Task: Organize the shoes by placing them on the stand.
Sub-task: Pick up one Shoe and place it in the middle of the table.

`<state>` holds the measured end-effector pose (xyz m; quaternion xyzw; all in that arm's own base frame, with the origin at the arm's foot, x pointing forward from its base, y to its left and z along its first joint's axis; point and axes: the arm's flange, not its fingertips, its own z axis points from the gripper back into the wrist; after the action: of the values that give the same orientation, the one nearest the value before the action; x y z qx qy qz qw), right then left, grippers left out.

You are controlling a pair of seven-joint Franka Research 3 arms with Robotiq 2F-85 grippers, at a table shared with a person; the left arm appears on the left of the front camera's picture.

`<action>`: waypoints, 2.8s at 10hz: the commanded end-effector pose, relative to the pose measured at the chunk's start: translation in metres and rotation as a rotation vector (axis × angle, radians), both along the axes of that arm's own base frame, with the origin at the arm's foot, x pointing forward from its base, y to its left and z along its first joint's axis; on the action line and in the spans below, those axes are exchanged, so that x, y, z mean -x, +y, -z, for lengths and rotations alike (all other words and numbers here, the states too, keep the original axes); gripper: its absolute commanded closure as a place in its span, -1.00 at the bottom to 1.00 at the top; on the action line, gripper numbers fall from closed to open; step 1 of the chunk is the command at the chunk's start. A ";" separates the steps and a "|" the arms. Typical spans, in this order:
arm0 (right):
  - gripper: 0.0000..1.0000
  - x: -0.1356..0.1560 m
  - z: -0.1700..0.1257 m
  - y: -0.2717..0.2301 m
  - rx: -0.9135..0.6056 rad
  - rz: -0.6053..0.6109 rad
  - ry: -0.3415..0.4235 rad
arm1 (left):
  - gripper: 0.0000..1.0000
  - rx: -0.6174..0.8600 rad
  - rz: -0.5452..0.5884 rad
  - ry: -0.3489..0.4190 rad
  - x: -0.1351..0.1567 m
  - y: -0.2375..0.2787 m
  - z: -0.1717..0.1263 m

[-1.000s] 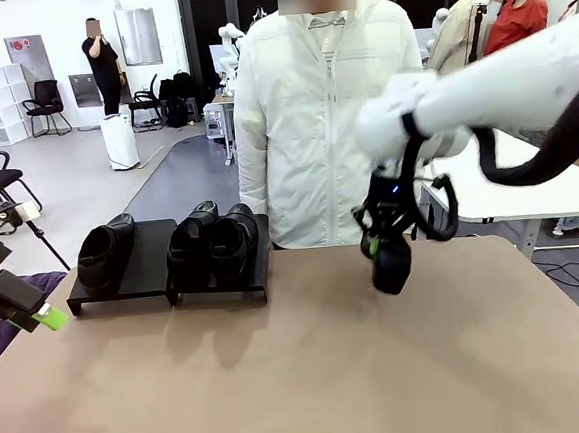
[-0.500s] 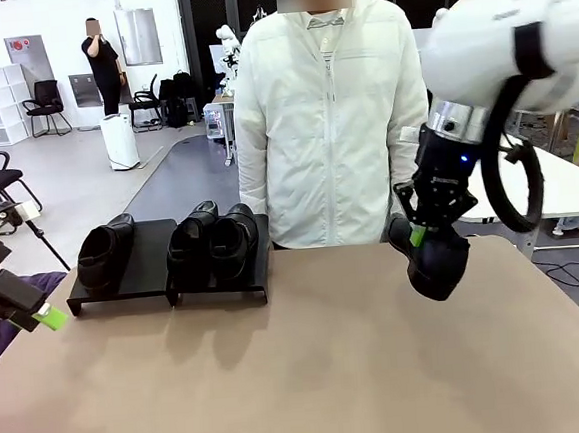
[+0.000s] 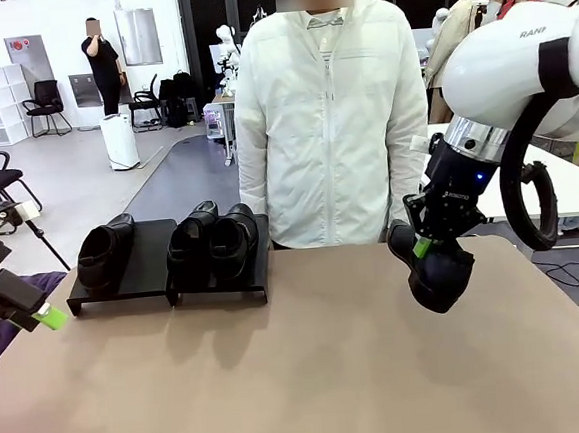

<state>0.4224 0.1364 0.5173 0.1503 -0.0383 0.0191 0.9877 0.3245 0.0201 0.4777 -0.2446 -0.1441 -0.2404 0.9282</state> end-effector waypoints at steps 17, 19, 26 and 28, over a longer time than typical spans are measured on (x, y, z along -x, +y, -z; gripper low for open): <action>1.00 0.067 0.139 0.259 -0.087 -0.077 0.003 | -1.00 0.003 -0.002 0.007 0.001 0.001 -0.001; -0.66 0.066 0.143 0.258 -0.103 -0.090 0.026 | -1.00 0.003 -0.002 0.007 0.001 0.001 -0.001; -1.00 0.073 0.081 0.149 -0.258 -0.030 -0.062 | -1.00 0.003 -0.002 0.007 0.001 0.001 -0.001; -1.00 0.086 0.057 0.066 -0.323 0.000 -0.111 | -1.00 0.003 -0.002 0.007 0.001 0.001 -0.001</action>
<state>0.3522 0.2479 0.4570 0.2923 -0.0843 0.0156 0.9525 0.3244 0.0205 0.4779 -0.2455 -0.1436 -0.2402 0.9281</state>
